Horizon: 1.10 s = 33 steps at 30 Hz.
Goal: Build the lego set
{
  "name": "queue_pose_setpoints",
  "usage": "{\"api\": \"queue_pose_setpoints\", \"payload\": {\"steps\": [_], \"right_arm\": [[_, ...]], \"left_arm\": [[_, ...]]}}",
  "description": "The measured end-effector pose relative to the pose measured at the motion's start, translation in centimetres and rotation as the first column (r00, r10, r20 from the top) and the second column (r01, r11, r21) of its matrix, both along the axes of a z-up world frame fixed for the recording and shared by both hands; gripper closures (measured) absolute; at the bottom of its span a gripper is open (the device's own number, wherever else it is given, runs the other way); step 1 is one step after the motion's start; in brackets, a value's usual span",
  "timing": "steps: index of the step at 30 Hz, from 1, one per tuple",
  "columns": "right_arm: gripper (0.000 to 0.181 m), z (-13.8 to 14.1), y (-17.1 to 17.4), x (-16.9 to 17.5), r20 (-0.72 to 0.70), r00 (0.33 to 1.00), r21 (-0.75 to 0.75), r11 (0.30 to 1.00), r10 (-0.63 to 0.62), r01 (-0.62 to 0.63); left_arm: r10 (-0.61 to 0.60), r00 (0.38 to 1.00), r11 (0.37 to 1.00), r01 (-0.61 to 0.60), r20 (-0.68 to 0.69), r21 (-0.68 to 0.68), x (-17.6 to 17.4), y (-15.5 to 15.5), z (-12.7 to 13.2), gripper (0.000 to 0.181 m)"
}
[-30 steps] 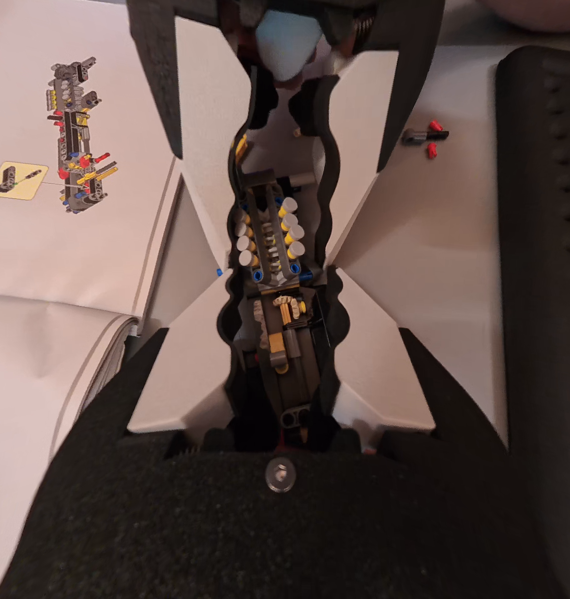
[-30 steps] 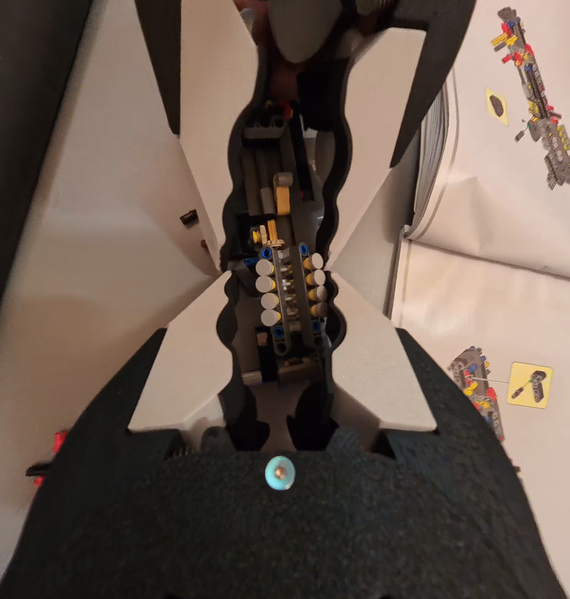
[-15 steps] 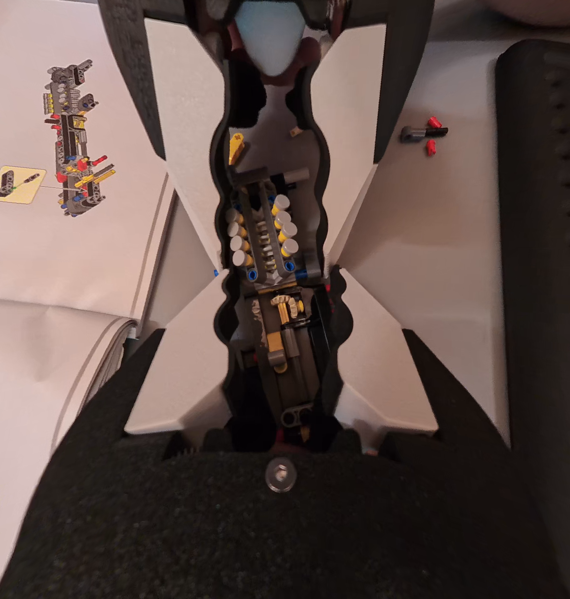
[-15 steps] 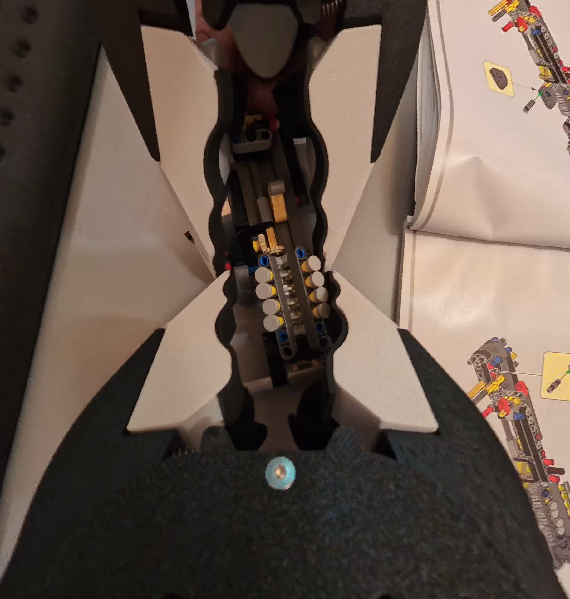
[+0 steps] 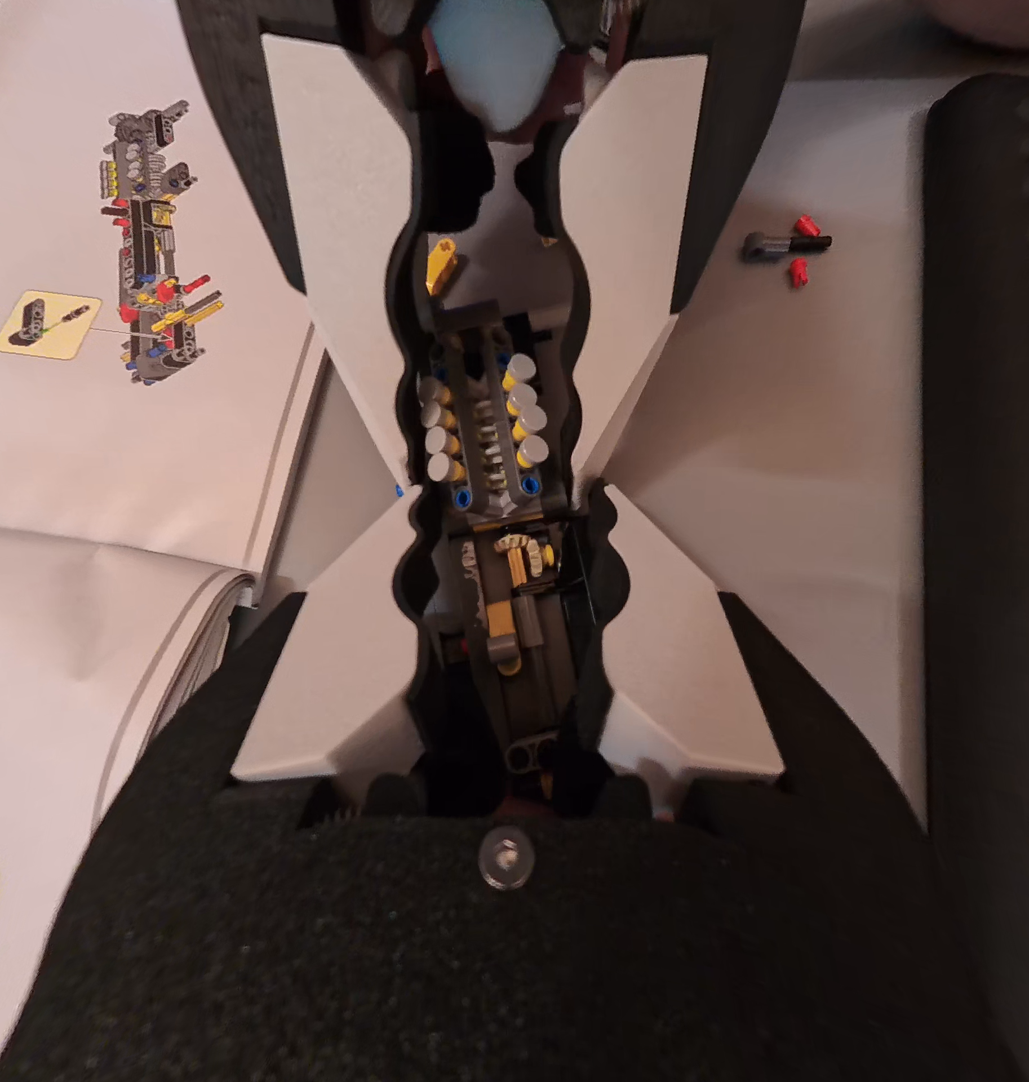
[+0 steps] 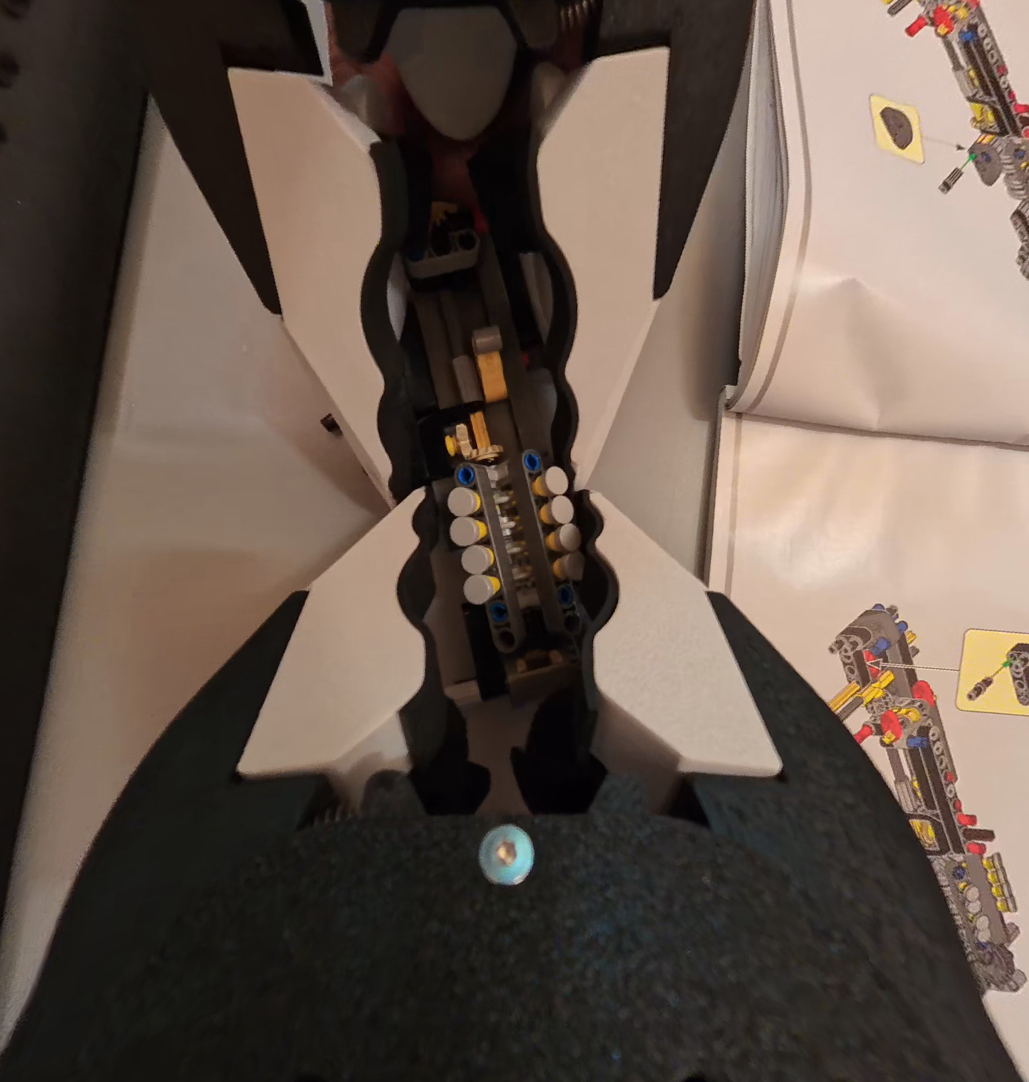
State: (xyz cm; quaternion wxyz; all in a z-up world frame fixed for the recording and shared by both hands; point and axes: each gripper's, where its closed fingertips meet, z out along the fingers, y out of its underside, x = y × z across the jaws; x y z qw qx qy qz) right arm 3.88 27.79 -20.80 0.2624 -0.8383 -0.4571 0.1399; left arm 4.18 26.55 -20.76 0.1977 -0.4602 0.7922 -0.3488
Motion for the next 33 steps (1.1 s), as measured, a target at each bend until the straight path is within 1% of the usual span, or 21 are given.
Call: {"api": "queue_pose_setpoints", "payload": {"steps": [4,6,9,12,14,16,19,20,22,23,25,27,29,31,33], "right_arm": [[0.134,0.0,0.0,0.0,0.001,1.0,0.015,1.0,0.001,-0.001],[0.133,0.0,-0.1,0.0,-0.021,1.0,0.019,1.0,0.0,0.001],[0.121,0.6,-0.4,0.3,-0.04,0.999,0.032,0.999,-0.002,0.004],[0.119,1.9,-0.7,1.2,-0.029,0.999,0.087,0.996,-0.019,0.021],[0.123,3.2,-0.8,1.9,-0.033,0.998,0.132,0.989,-0.056,0.06],[0.127,4.3,-1.1,2.6,-0.048,0.99,0.158,0.978,-0.131,0.137],[0.134,4.9,-2.7,2.1,-0.096,0.965,0.155,0.954,-0.246,0.258],[0.139,4.8,-3.2,1.6,-0.125,0.948,0.155,0.938,-0.291,0.309],[0.139,3.7,-4.5,-0.6,-0.194,0.918,0.081,0.927,-0.345,0.365],[0.139,2.8,-4.9,-1.3,-0.195,0.897,0.038,0.911,-0.397,0.412],[0.138,0.8,-5.5,-2.5,-0.152,0.876,-0.018,0.887,-0.458,0.461],[0.139,-0.3,-5.3,-2.9,-0.097,0.852,0.008,0.855,-0.515,0.518],[0.145,-0.2,-5.1,-4.3,-0.124,0.838,0.022,0.842,-0.532,0.538],[0.151,0.0,-4.6,-5.8,-0.148,0.832,0.039,0.838,-0.534,0.545],[0.162,-0.1,-3.8,-5.3,-0.096,0.822,0.124,0.813,-0.561,0.569]], "left_arm": [[-0.01,1.0,1.0,0.01,0.006,0.013,0.0,-0.1,0.0,0.132],[-0.02,1.0,1.0,0.02,0.01,0.009,-0.1,-0.2,0.0,0.131],[-0.032,0.999,0.999,0.032,0.019,0.001,-0.2,-0.3,0.2,0.128],[-0.032,0.999,0.999,0.033,0.044,-0.037,-0.2,-0.3,0.9,0.128],[-0.049,0.996,0.997,0.053,0.07,-0.064,-0.5,-0.3,1.8,0.123],[-0.058,0.995,0.996,0.063,0.081,-0.067,-0.9,0.2,2.5,0.118],[-0.052,0.996,0.998,0.055,0.072,-0.028,-1.8,1.8,2.9,0.124],[-0.067,0.996,0.997,0.069,0.057,-0.036,-2.4,2.0,3.0,0.125],[-0.062,0.997,0.995,0.066,0.052,-0.081,-2.9,2.4,3.7,0.125],[-0.055,0.997,0.993,0.061,0.061,-0.103,-2.9,2.6,4.2,0.124],[-0.039,0.996,0.991,0.05,0.083,-0.124,-2.9,3.1,5.0,0.123],[-0.013,0.995,0.993,0.024,0.094,-0.115,-2.8,3.7,5.4,0.123],[0.019,0.992,0.996,-0.008,0.128,-0.084,-2.5,4.4,5.8,0.125],[0.073,0.984,0.997,-0.069,0.162,-0.027,-1.9,5.6,5.9,0.13],[0.098,0.982,0.995,-0.098,0.164,-0.012,-1.6,6.0,5.9,0.133]]}}
